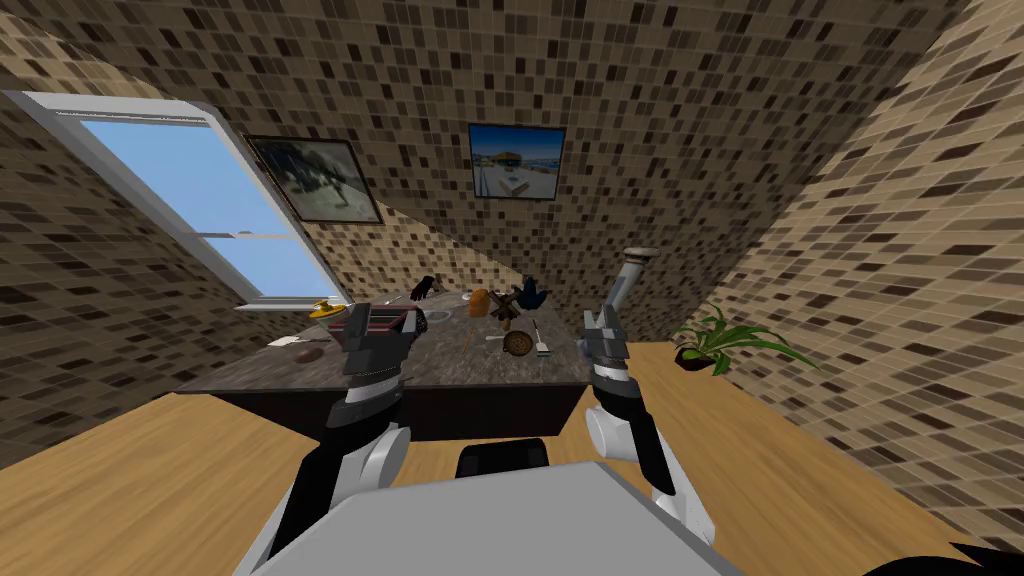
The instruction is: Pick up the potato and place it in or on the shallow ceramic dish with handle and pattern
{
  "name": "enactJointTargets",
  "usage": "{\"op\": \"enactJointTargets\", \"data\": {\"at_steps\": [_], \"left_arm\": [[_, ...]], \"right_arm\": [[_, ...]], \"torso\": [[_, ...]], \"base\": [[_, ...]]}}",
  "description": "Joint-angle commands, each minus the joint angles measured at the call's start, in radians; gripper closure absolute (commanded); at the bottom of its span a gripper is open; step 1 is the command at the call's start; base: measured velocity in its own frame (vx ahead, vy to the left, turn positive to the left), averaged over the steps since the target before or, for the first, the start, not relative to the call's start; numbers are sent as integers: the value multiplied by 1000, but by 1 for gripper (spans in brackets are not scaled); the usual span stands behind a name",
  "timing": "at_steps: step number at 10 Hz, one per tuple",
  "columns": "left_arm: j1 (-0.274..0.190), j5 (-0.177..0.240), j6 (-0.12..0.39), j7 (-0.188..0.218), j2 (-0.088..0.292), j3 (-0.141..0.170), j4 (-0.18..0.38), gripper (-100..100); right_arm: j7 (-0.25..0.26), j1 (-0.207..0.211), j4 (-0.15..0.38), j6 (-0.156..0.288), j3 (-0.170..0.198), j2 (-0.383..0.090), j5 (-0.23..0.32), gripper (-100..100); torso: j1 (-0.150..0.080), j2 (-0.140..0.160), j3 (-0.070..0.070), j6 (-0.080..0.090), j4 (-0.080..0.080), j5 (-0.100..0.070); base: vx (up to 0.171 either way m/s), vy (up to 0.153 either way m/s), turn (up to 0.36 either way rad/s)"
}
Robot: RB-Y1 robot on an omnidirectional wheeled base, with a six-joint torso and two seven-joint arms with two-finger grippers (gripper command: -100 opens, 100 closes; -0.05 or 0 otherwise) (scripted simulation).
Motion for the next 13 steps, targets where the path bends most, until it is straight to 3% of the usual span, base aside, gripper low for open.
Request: {"op": "enactJointTargets", "data": {"at_steps": [1, 3, 5, 6, 7, 8, 9, 10, 12, 13], "left_arm": [[0, 0, 0, 0, 0, 0, 0, 0], [0, 0, 0, 0, 0, 0, 0, 0], [0, 0, 0, 0, 0, 0, 0, 0], [0, 0, 0, 0, 0, 0, 0, 0], [0, 0, 0, 0, 0, 0, 0, 0], [0, 0, 0, 0, 0, 0, 0, 0], [0, 0, 0, 0, 0, 0, 0, 0], [0, 0, 0, 0, 0, 0, 0, 0], [0, 0, 0, 0, 0, 0, 0, 0], [0, 0, 0, 0, 0, 0, 0, 0]], "right_arm": [[-3, 13, 6, 36, 14, -38, 38, -100], [-7, 33, 17, 82, 33, -79, 93, -100], [-13, 61, 37, 156, 58, -128, 152, -100], [-13, 61, 37, 160, 58, -128, 167, -100], [-16, 78, 51, 202, 72, -156, 206, -100], [-16, 78, 51, 202, 72, -156, 210, -100], [-20, 97, 68, 238, 87, -186, 253, -100], [-20, 97, 68, 248, 87, -186, 257, -100], [-29, 141, 110, 321, 117, -244, 332, -100], [-29, 141, 110, 344, 117, -251, 359, -100]], "torso": [[0, 0, 0, 0, 0, 0], [-2, 6, 3, 0, 1, 0], [-3, 11, 6, 0, 2, -1], [-2, 11, 6, 0, 2, -1], [-2, 8, 5, 0, 2, 0], [-1, 7, 4, 0, 2, 0], [-2, 5, 3, 0, 1, 0], [-2, 6, 4, 0, 1, 0], [-2, 6, 4, 0, 1, 0], [-2, 9, 5, 0, 2, 0]], "base": [[-53, -13, 157], [-118, -34, 210], [-170, -35, 198], [-99, -9, 96], [-87, -4, 205], [-76, -8, 85], [-106, -12, 159], [-90, -9, 147], [-120, -8, 287], [-119, 10, 109]]}}
